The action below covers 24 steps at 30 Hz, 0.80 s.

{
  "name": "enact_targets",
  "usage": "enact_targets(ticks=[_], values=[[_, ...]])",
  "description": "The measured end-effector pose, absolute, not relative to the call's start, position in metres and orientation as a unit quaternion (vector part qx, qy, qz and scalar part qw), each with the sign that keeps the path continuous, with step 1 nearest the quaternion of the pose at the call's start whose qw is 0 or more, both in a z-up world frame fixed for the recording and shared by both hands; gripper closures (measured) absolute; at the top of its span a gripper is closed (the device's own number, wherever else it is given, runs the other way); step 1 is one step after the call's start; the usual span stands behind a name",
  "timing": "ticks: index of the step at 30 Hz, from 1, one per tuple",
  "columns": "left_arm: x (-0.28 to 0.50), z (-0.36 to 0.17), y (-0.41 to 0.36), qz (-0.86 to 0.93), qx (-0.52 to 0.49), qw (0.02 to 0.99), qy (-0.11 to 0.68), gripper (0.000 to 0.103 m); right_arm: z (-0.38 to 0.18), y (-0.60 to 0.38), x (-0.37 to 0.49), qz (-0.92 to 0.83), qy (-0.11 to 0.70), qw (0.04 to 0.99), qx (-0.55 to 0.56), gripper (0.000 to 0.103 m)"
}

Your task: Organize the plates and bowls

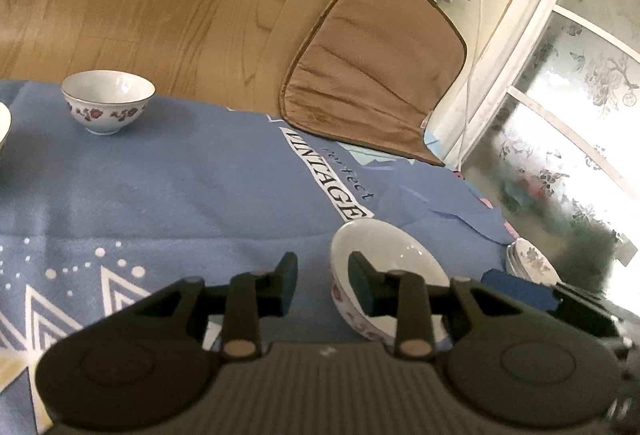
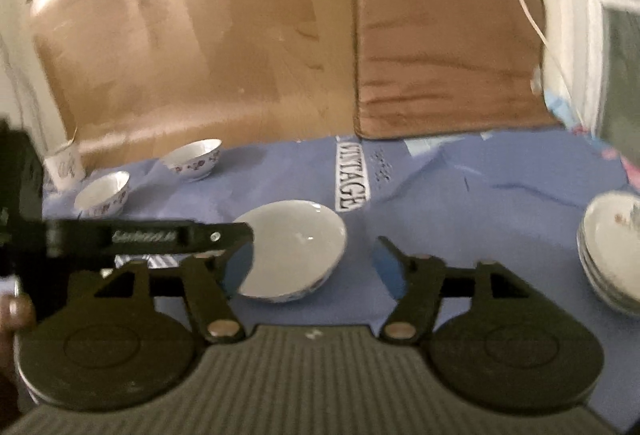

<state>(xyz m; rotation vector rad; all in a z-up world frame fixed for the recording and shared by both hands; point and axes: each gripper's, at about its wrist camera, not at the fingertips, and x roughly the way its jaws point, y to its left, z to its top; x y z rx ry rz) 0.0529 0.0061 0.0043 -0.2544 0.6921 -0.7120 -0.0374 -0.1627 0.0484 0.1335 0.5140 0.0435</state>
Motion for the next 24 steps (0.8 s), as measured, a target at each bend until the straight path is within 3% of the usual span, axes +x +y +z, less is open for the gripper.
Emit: enact_targets(ticks=[13,15,24], values=[[0.054,0.001,-0.011,-0.336,-0.11,0.868,0.349,0.077,0.035,-0.163,-0.027,0.053,0.275,0.959,0.051,0.02],[0.054,0.0,-0.013,-0.332,-0.108,0.869,0.352,0.084,0.036,-0.166,-0.028,0.065,0.274,0.957,0.067,0.02],[0.055,-0.002,-0.017,-0.333,-0.101,0.867,0.358,0.091,0.033,-0.169,-0.024,0.069,0.276,0.956,0.073,0.021]])
